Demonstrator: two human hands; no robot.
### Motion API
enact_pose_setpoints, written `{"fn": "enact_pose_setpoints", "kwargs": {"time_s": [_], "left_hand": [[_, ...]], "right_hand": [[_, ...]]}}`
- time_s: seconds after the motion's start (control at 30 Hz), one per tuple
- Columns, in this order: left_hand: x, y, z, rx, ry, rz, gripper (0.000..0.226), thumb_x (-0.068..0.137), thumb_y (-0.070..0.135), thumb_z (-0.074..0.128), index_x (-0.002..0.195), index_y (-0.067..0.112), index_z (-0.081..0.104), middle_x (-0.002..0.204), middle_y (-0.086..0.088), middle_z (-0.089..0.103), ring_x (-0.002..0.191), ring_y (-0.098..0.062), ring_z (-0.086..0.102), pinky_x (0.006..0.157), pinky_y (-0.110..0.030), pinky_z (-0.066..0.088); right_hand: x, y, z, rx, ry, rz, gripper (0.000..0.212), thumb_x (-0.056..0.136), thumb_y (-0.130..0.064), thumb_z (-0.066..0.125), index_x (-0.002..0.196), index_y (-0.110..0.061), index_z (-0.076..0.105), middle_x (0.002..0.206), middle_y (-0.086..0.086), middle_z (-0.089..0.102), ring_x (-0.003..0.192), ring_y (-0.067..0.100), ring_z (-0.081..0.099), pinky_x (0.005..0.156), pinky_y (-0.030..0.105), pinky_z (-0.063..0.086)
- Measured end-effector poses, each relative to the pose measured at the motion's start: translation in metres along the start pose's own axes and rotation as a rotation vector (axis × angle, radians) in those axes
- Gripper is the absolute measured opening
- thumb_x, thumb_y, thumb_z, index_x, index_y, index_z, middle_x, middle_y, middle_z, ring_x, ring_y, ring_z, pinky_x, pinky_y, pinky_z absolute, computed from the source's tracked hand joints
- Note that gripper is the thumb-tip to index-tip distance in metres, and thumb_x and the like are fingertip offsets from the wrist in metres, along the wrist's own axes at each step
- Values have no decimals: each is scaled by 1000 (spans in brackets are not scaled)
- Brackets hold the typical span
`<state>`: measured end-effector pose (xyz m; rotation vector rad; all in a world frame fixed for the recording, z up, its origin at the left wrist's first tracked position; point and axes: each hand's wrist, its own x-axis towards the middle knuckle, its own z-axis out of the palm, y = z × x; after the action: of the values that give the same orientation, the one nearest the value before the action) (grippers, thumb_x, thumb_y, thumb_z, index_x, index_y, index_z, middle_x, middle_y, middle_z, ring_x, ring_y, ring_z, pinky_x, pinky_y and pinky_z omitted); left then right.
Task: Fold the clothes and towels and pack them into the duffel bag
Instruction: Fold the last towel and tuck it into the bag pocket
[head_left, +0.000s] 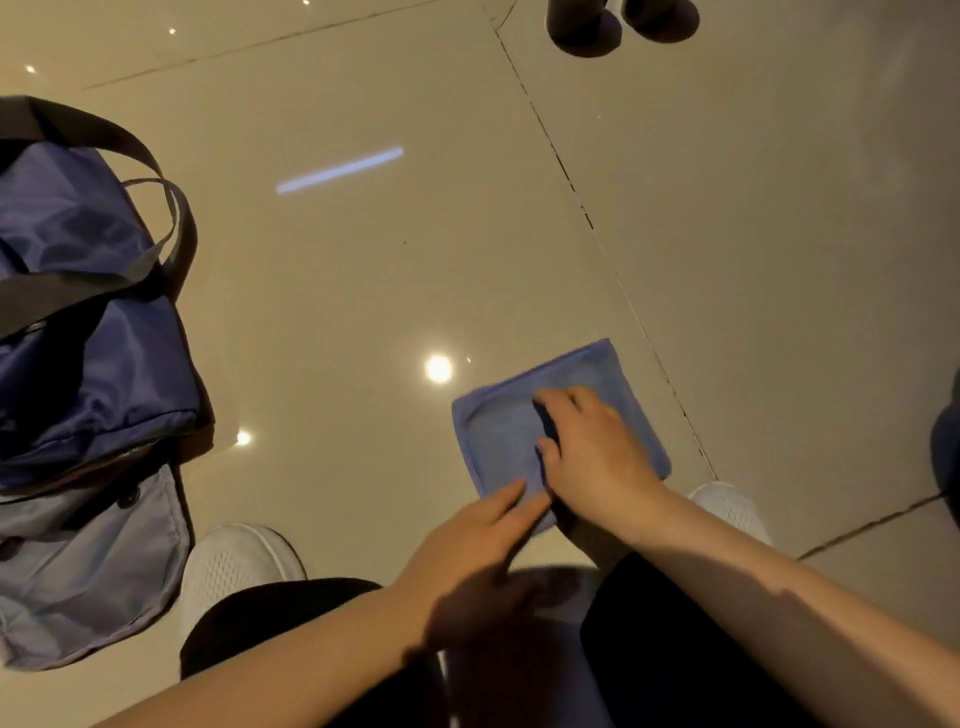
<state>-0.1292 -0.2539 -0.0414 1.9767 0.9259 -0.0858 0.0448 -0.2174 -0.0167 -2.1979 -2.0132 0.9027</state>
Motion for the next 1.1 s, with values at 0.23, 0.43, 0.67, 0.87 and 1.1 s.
{"fn": "enact_pose_setpoints", "kwargs": {"time_s": [0.23,0.43,0.67,0.87,1.1], "left_hand": [[13,-2,-21,23,230,139,30,86,36,47,109,26,63,113,5,62,101,-21,60,80,-40,54],[25,-43,-37,576,164,207,56,96,53,35,142,24,44,149,-12,41,129,-33,48,99,-53,43],[26,-40,-17,647,55,274,69,91,58,39,150,23,31,156,-15,27,132,-39,44,99,-53,44],[29,-49,-48,652,152,-103,69,82,54,45,144,26,36,149,-13,40,132,-48,39,85,-67,44],[10,-63,-74,381,79,-76,71,80,62,39,143,30,42,151,-1,36,134,-27,42,102,-42,43]], "right_hand": [[2,33,10,29,-21,-167,40,92,-4,51,130,-14,52,129,4,54,116,26,46,87,18,22],[-2,35,5,103,124,-108,51,93,-23,58,141,-17,44,140,7,45,133,23,35,110,39,32],[13,33,4,-177,-184,80,99,91,-32,61,150,-34,-18,159,6,-20,145,26,-23,113,52,-15],[44,74,-37,-240,-268,136,100,88,-16,61,149,-42,-14,159,-4,-23,146,25,-21,111,66,-1],[39,65,-41,-209,-232,121,87,88,-20,56,153,-34,1,161,3,-6,148,30,-6,115,57,5]]}}
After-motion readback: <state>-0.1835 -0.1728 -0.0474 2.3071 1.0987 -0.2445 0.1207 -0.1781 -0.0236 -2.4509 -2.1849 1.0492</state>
